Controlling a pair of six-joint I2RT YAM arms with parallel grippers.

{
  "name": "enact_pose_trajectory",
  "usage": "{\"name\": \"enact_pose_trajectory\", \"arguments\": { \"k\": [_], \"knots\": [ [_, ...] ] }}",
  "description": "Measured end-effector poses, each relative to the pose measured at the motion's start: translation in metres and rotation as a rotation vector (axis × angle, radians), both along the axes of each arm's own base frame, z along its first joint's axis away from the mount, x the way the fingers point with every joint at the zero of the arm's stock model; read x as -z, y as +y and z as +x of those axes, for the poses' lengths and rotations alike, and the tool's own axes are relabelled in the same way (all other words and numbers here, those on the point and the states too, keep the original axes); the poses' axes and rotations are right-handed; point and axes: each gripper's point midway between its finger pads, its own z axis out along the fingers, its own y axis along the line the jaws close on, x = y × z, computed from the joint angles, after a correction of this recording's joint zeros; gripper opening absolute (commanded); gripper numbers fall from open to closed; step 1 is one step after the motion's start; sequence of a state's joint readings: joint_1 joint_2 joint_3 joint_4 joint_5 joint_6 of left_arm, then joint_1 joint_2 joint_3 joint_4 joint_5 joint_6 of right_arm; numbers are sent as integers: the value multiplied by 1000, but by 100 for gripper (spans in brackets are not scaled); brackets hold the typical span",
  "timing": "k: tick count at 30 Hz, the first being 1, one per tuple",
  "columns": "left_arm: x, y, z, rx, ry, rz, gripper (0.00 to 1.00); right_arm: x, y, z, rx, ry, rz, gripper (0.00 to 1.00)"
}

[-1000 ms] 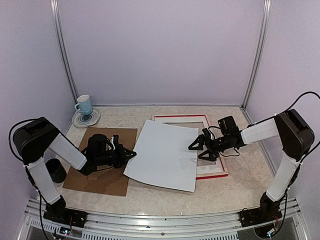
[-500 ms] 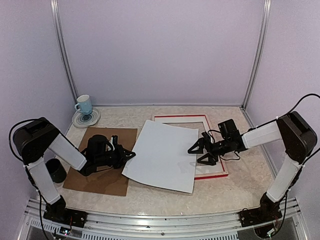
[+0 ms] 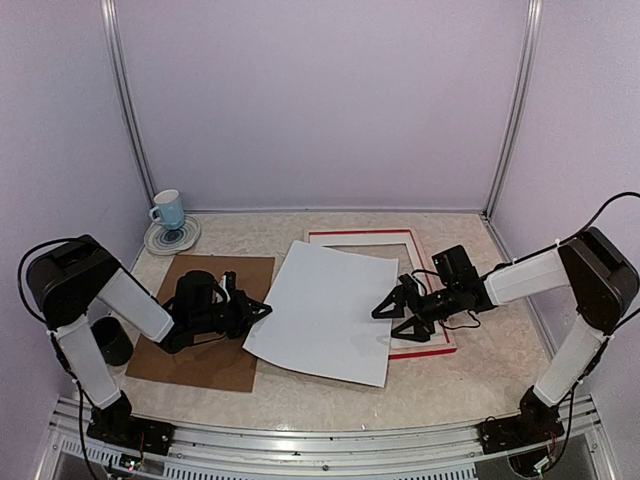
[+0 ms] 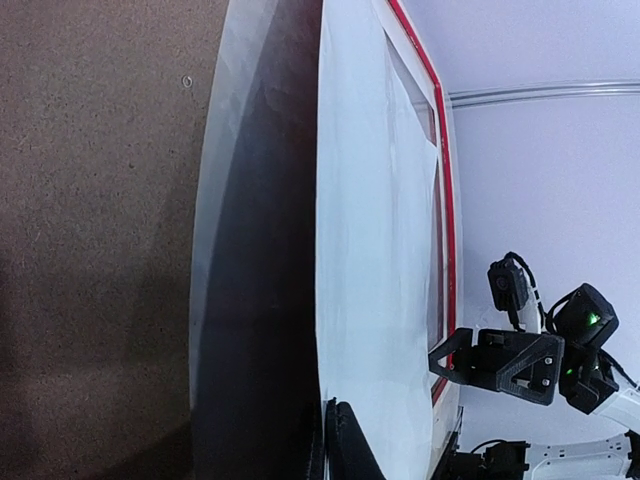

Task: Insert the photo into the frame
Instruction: Place the photo on the mat board.

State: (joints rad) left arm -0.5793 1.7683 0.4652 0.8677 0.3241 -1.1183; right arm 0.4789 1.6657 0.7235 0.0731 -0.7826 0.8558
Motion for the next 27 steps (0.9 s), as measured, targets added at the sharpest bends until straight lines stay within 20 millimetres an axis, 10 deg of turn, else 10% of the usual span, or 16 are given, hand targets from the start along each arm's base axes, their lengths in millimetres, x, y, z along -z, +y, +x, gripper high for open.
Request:
{"name": "enact_pose_trajectory", "arguments": {
  "k": [27],
  "knots": [
    [0, -4, -3, 1, -4, 6, 5, 2, 2, -7, 5, 28, 39, 95]
  ]
}}
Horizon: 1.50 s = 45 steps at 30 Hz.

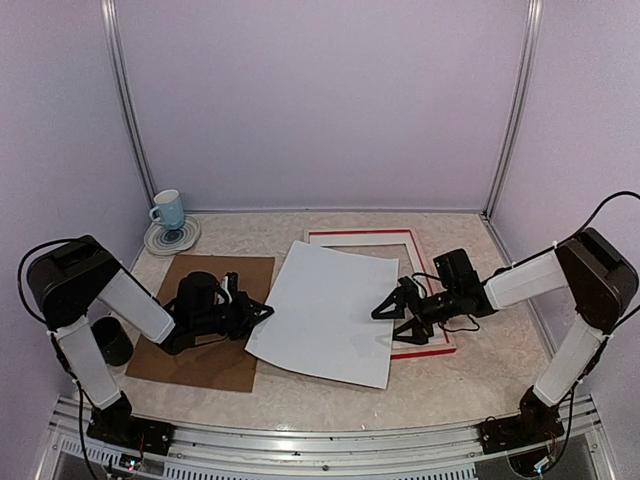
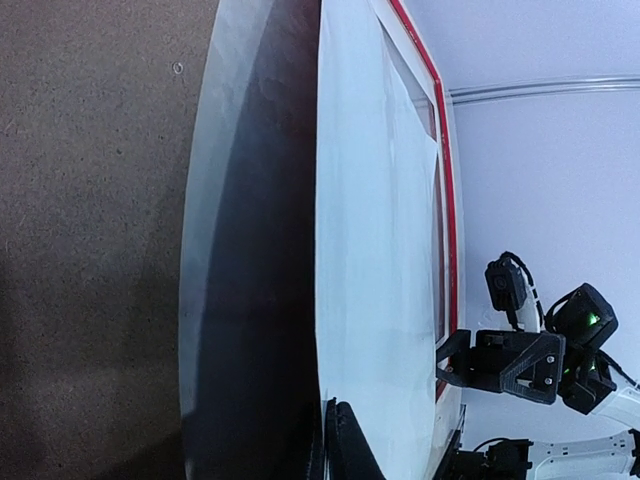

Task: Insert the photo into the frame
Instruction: Place the photo on the mat board.

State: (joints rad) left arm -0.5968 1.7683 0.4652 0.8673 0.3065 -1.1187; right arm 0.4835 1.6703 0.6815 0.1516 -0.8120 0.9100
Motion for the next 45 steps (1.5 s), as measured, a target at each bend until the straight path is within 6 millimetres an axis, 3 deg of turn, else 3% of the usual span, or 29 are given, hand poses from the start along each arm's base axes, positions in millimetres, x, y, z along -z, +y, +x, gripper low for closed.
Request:
{"name": "enact_pose_trajectory", "arguments": {
  "k": [13, 18, 21, 24, 28, 36, 39, 45],
  "knots": [
    [3, -3, -3, 16, 8, 1, 5, -5, 7, 10, 11, -13, 37, 76],
    [5, -7, -5, 38, 12, 0, 6, -14, 8, 27, 18, -78, 1, 51],
    [4, -13, -5, 57, 7, 0, 6, -16, 6, 34, 23, -102, -21, 46],
    [0, -19, -5, 83, -9, 0, 6, -14, 2, 39, 28, -119, -51, 31],
    [-9, -30, 0, 114, -45, 8, 7, -14, -2, 46, 32, -146, -94, 20],
    [-20, -47, 4, 163, -97, 32, 8, -6, -18, 54, 51, -164, -159, 10],
    [-21, -51, 3, 175, -102, 38, 9, -4, -23, 55, 52, -164, -174, 1],
    [-21, -58, -2, 202, -107, 51, 9, -2, -31, 58, 44, -180, -208, 0]
  ]
}}
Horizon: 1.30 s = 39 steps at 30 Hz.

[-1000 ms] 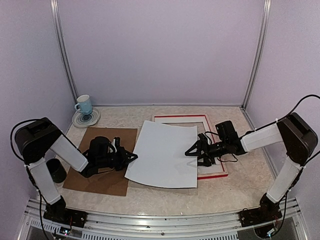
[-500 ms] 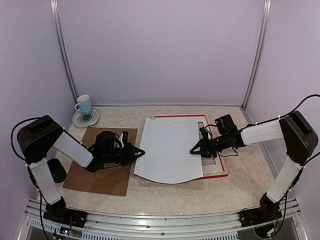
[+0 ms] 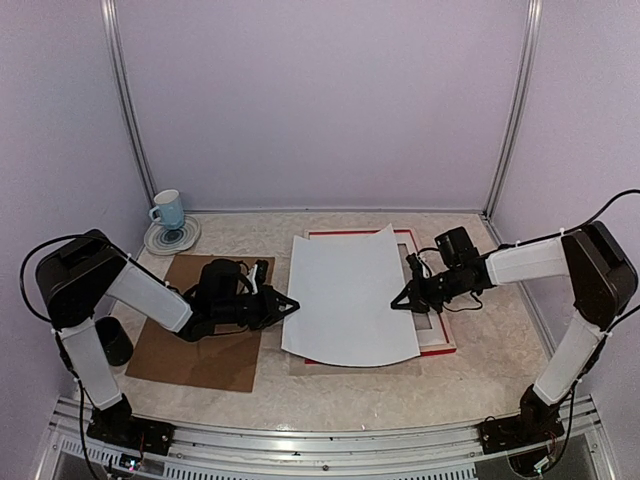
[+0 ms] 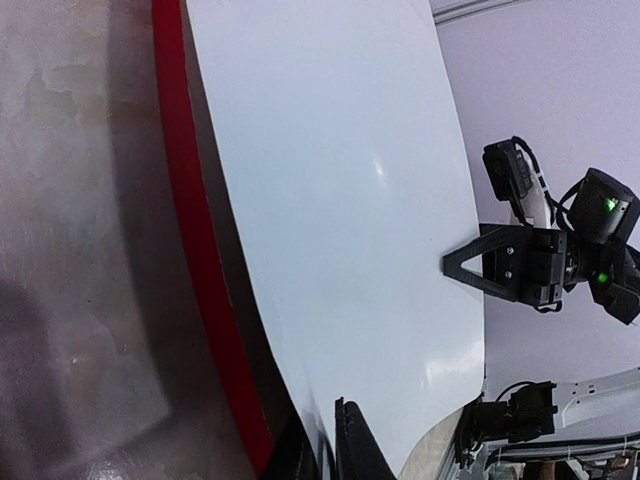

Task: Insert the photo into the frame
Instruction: Place the photo on the mat board.

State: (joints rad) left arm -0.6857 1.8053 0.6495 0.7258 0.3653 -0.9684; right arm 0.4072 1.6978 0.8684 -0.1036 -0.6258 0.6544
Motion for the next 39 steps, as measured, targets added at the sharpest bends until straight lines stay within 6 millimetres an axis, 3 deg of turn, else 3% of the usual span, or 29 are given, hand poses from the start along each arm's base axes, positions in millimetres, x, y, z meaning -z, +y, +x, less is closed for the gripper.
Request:
{"name": "enact_pose_trajectory", "arguments": {
  "k": [8, 17, 23, 34, 39],
  "knots": [
    [-4, -8, 0, 20, -27, 10, 12, -17, -11, 12, 1, -69, -24, 0],
    [-9, -24, 17, 31, -69, 24, 14, -20, -33, 28, 38, -104, -44, 0],
    [-1, -32, 24, 39, -67, 41, 17, -27, -41, 52, 33, -151, -55, 0],
    [16, -32, 22, 46, -38, 66, 25, 9, -48, 48, -11, -78, -87, 1],
    [16, -32, 21, 47, -39, 67, 28, 8, -49, 50, -29, -84, -99, 1]
  ]
}}
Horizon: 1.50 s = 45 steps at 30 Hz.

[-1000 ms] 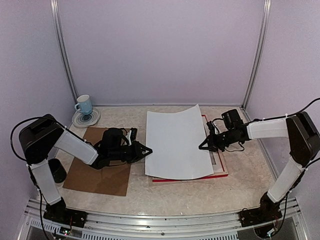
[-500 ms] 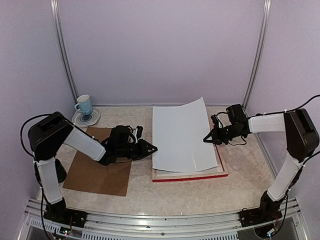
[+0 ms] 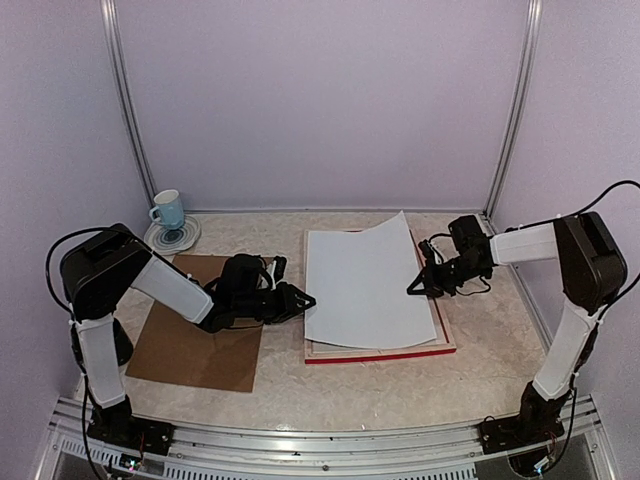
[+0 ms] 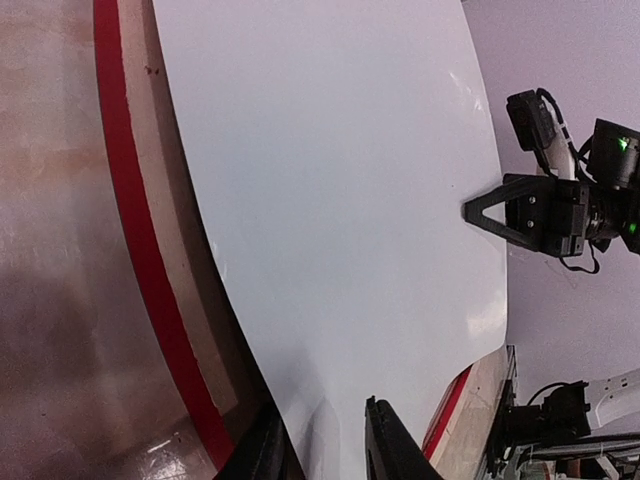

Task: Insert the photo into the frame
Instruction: Place the photo on the mat board.

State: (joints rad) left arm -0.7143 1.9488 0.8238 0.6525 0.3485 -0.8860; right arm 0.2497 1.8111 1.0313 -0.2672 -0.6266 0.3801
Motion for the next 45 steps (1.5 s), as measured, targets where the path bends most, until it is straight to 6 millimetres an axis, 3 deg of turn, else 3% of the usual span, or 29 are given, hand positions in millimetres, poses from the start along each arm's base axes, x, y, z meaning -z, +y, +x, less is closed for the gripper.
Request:
{"name": "enact_pose_trajectory", "arguments": {
  "k": [7, 17, 34, 45],
  "knots": [
    [1, 0, 0, 0, 2, 4, 33, -5, -6, 10, -9, -24, -16, 1],
    [4, 7, -1, -9, 7, 9, 38, -1, -10, 6, -22, -16, -38, 2],
    [2, 32, 0, -62, 8, 17, 40, 7, -16, 5, -47, -13, -86, 3],
    [5, 35, -3, -63, 13, 17, 40, 11, -19, 5, -41, -2, -92, 13]
  ]
}}
